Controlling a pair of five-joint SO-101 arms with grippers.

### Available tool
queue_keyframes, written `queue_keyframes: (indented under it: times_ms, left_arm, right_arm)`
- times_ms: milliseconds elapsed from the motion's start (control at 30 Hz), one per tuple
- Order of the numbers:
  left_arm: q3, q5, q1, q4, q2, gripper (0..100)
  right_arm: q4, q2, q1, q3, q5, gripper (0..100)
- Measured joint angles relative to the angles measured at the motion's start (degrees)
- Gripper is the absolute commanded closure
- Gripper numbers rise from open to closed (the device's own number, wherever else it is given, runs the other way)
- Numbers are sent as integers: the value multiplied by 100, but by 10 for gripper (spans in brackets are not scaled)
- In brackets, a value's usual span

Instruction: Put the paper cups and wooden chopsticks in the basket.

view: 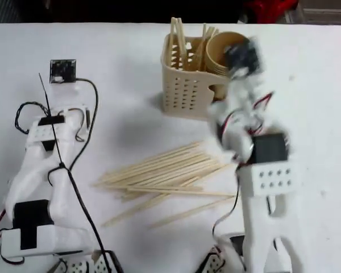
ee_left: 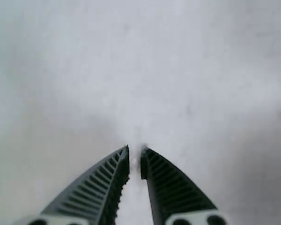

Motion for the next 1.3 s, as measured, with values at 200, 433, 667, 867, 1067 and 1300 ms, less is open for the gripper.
queue_keyframes:
  times_ms: [200, 433, 667, 867, 1067, 1300]
  left_arm:
    - [0, 0, 0, 0, 0, 932]
    - [0, 0, 0, 0, 0, 932]
    - [0, 0, 0, 0, 0, 932]
    - [0, 0, 0, 0, 0, 932]
    - [0, 0, 0, 0, 0, 932]
    - [0, 0, 0, 0, 0, 932]
  right_arm:
    - [0, -1503, -448, 1275, 44, 736]
    - [0, -3218, -466, 2180, 97, 738]
    - [193, -3182, -422, 2453, 422, 787]
    - [264, -1925, -396, 2462, 967, 739]
    - [264, -1574, -607, 2488, 1363, 794]
    - [264, -1020, -1723, 2585, 2119, 796]
